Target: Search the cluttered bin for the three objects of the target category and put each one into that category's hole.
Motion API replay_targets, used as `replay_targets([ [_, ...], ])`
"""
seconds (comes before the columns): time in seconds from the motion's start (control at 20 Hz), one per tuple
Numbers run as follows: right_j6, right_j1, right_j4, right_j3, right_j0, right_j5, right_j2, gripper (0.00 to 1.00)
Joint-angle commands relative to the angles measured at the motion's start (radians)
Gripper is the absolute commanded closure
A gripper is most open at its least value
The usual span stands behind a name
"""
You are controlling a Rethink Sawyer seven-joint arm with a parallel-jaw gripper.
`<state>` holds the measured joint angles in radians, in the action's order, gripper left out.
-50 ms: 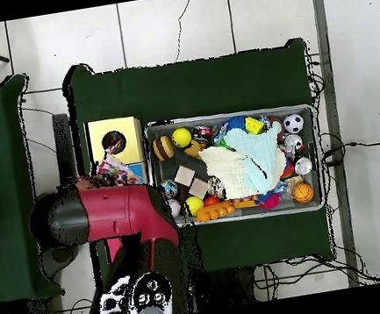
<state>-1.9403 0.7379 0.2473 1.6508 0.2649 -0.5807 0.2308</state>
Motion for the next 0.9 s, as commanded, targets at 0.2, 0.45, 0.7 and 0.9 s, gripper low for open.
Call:
replay_targets([
  [0.2,-0.246,-0.149,0.044,-0.246,-0.07,-0.153,-0.017,1.0],
  [0.45,-0.239,-0.17,0.041,-0.318,-0.099,-0.232,-0.023,1.0],
  [0.7,-0.268,-0.221,0.048,-0.329,-0.103,-0.187,-0.026,1.0],
  [0.9,-0.322,-0.273,0.083,-0.277,-0.086,-0.037,-0.043,1.0],
])
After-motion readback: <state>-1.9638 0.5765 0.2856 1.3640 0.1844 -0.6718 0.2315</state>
